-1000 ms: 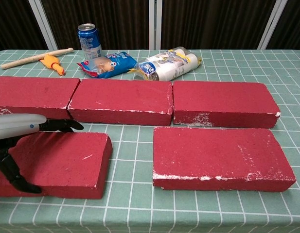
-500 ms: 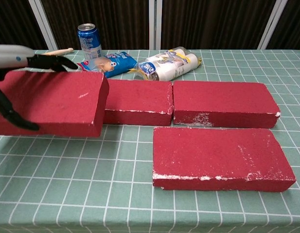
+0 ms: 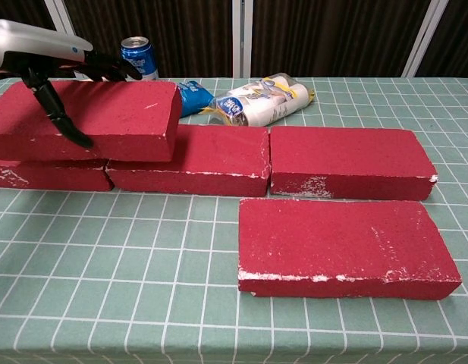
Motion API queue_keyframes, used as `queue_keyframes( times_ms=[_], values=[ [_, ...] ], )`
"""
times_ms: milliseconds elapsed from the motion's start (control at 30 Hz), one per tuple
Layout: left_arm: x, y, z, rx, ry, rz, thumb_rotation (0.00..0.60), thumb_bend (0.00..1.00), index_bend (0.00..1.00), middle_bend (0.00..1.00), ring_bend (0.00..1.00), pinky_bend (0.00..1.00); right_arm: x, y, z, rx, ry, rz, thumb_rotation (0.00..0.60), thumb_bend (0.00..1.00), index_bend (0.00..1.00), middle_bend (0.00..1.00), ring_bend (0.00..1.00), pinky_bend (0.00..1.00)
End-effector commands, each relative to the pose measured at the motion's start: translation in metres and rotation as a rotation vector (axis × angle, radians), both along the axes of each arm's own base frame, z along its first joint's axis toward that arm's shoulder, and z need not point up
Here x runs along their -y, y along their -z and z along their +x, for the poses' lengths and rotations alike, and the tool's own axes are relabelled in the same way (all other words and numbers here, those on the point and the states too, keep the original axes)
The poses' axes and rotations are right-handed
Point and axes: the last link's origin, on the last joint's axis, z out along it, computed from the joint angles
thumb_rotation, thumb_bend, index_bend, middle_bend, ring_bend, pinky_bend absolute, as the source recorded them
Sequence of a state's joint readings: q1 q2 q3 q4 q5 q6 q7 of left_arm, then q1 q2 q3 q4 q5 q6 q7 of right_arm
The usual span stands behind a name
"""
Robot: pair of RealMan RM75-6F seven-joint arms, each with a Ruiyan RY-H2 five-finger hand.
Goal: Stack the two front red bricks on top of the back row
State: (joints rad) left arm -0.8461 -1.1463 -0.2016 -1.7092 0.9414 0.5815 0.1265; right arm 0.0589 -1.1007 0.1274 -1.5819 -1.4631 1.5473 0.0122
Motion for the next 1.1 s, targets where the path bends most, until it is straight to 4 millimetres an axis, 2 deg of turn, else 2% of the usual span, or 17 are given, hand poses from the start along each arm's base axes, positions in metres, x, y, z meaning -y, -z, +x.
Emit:
queue_keyframes(
  times_ms=[33, 367, 1100],
  values=[
    [-0.011, 0.003, 0.005, 0.013, -0.006, -0.015, 0.6, 0.04, 0.02, 0.2, 0.0, 0.0, 0.0, 0.0, 0.0, 0.0, 0.004, 0.001, 0.6, 0.1, 0.0, 0.0, 0.0, 0.0],
    [-0.022, 0.015, -0.003, 0.011, -0.028, -0.031, 0.6, 0.04, 0.02, 0.21, 0.0, 0.0, 0.001, -0.001, 0.0, 0.001, 0.011, -0.003, 0.6, 0.1, 0.0, 0.0, 0.0, 0.0],
    [-0.026, 0.032, 0.0, -0.002, -0.007, -0.062, 0.6, 0.04, 0.02, 0.2, 0.0, 0.0, 0.002, -0.001, -0.008, 0.013, 0.035, 0.002, 0.6, 0.1, 0.0, 0.0, 0.0, 0.0]
  ],
)
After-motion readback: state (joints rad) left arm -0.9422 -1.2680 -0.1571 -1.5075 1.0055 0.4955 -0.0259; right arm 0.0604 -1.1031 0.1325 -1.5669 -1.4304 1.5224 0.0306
